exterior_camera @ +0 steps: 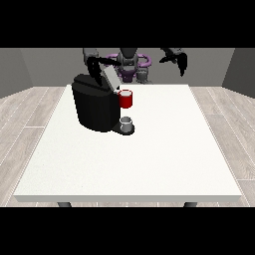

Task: Insert the coffee pod into the coffee machine and close the lid

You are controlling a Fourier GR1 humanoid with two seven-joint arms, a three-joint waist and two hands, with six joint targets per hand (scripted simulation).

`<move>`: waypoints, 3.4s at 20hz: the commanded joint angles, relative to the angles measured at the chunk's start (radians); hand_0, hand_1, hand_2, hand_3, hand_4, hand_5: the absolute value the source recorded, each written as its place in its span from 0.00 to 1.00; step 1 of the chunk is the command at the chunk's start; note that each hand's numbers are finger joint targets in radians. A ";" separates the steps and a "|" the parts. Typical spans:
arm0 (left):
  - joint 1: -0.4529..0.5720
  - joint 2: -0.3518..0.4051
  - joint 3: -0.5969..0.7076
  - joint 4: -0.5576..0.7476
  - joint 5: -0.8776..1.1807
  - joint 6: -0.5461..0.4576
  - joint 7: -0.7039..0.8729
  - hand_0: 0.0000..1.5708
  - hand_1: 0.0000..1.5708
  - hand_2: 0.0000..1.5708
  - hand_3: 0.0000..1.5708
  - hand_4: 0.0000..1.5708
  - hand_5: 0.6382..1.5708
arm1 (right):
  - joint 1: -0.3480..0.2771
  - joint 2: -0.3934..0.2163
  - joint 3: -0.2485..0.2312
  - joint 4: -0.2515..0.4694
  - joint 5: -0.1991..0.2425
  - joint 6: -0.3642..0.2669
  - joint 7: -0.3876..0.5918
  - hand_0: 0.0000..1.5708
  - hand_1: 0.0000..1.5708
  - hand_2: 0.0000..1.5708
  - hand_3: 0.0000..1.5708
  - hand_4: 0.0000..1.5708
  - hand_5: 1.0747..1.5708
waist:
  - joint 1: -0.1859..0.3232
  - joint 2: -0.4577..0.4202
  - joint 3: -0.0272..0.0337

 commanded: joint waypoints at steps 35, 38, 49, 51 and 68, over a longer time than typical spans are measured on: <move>-0.119 0.043 -0.050 -0.021 0.001 -0.017 0.006 0.00 0.00 0.00 0.00 0.28 1.00 | -0.380 -0.049 0.100 -0.098 0.185 -0.054 0.170 0.00 0.00 0.00 0.00 0.08 1.00 | 0.195 0.193 -0.0002; -0.141 0.011 -0.086 -0.042 -0.019 0.000 -0.036 0.00 0.00 0.00 0.00 0.25 1.00 | -0.399 -0.089 0.093 -0.105 0.213 -0.056 0.182 0.00 0.00 0.00 0.00 0.06 1.00 | 0.246 0.247 0.0000; -0.222 0.013 -0.109 -0.033 -0.004 -0.045 -0.003 0.00 0.00 0.00 0.00 0.27 1.00 | -0.447 -0.159 0.043 -0.140 0.238 -0.036 0.274 0.00 0.00 0.00 0.00 0.00 1.00 | 0.376 0.280 0.0012; -0.232 -0.003 -0.127 -0.034 -0.012 -0.043 -0.027 0.00 0.00 0.00 0.00 0.23 1.00 | -0.456 -0.168 0.023 -0.158 0.227 -0.039 0.281 0.00 0.00 0.00 0.00 0.00 1.00 | 0.387 0.312 0.0013; -0.194 0.036 -0.058 -0.032 0.038 -0.050 -0.012 0.00 0.00 0.00 0.00 0.21 1.00 | -0.519 0.032 0.090 -0.047 0.218 -0.082 0.047 0.00 0.00 0.00 0.00 0.00 1.00 | 0.278 0.290 -0.0006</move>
